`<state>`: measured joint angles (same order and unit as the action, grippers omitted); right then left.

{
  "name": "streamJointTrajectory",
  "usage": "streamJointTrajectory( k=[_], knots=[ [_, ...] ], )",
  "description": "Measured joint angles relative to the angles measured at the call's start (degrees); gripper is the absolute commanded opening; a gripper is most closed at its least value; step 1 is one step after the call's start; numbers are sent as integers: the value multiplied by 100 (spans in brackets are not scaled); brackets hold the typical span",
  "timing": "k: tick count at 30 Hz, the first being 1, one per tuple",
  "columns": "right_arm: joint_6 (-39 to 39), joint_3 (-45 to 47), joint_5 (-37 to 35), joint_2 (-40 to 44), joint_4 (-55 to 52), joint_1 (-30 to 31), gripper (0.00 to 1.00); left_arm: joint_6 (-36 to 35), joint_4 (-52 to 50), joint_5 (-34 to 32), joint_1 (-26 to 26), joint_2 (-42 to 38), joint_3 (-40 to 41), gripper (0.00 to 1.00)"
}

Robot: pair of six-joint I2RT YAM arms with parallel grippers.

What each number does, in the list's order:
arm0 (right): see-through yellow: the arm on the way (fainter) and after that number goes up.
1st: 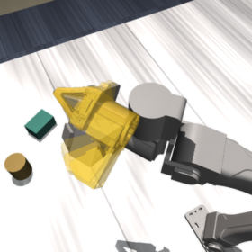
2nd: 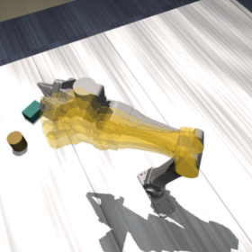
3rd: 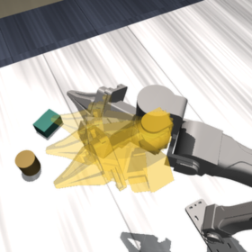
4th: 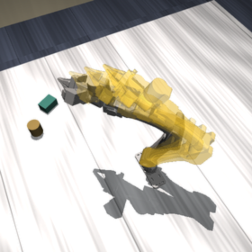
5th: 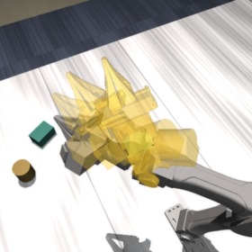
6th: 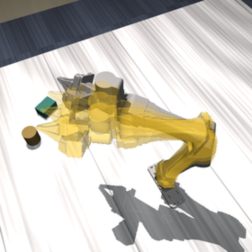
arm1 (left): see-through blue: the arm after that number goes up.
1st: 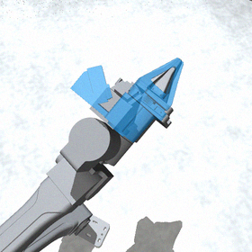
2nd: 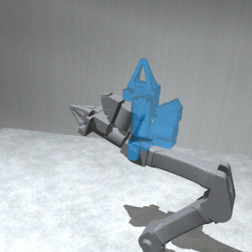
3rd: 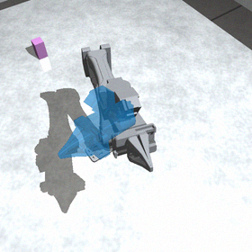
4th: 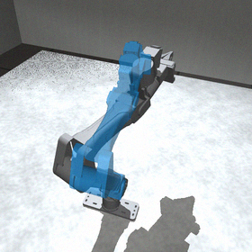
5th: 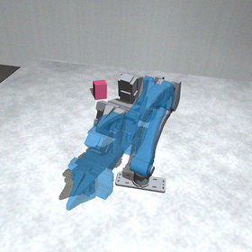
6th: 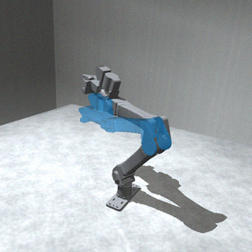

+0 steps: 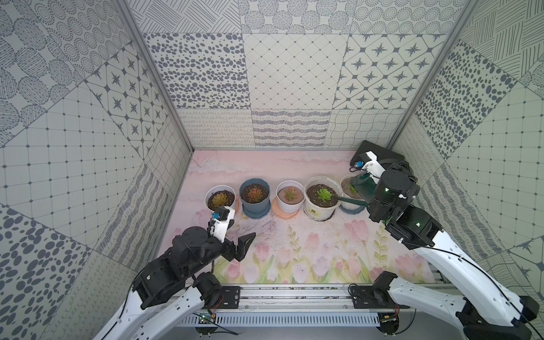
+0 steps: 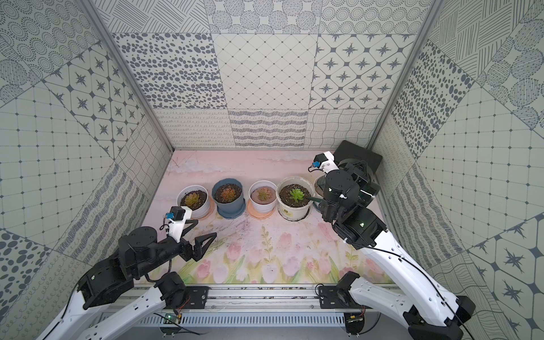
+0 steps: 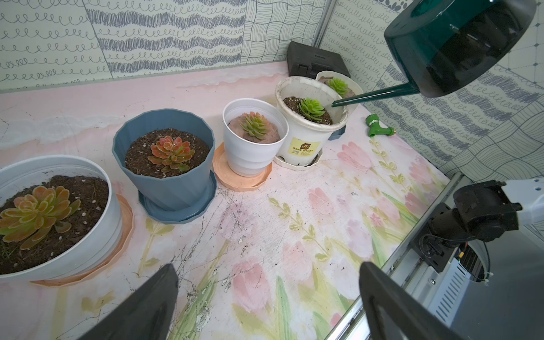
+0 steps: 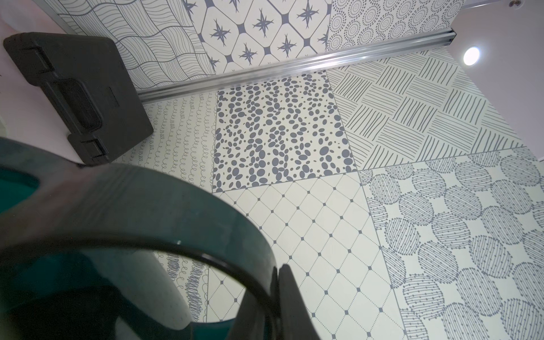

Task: Water the succulent around the soil edge
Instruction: Water the soil of the potted plant with water.

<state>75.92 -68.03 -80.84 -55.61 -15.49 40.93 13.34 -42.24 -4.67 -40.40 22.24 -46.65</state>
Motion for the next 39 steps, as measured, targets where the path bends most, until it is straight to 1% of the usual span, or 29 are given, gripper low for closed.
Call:
streamJointTrajectory(
  k=[15,29,39],
  knots=[
    [634,-188,479,-553,708,-505,0,0,0,2,11,0,0,99],
    [1311,-354,708,-1281,1738,-540,0,0,0,2,11,0,0,99],
    [1456,-361,765,-1698,2415,-560,0,-2,0,2,11,0,0,99]
  ],
)
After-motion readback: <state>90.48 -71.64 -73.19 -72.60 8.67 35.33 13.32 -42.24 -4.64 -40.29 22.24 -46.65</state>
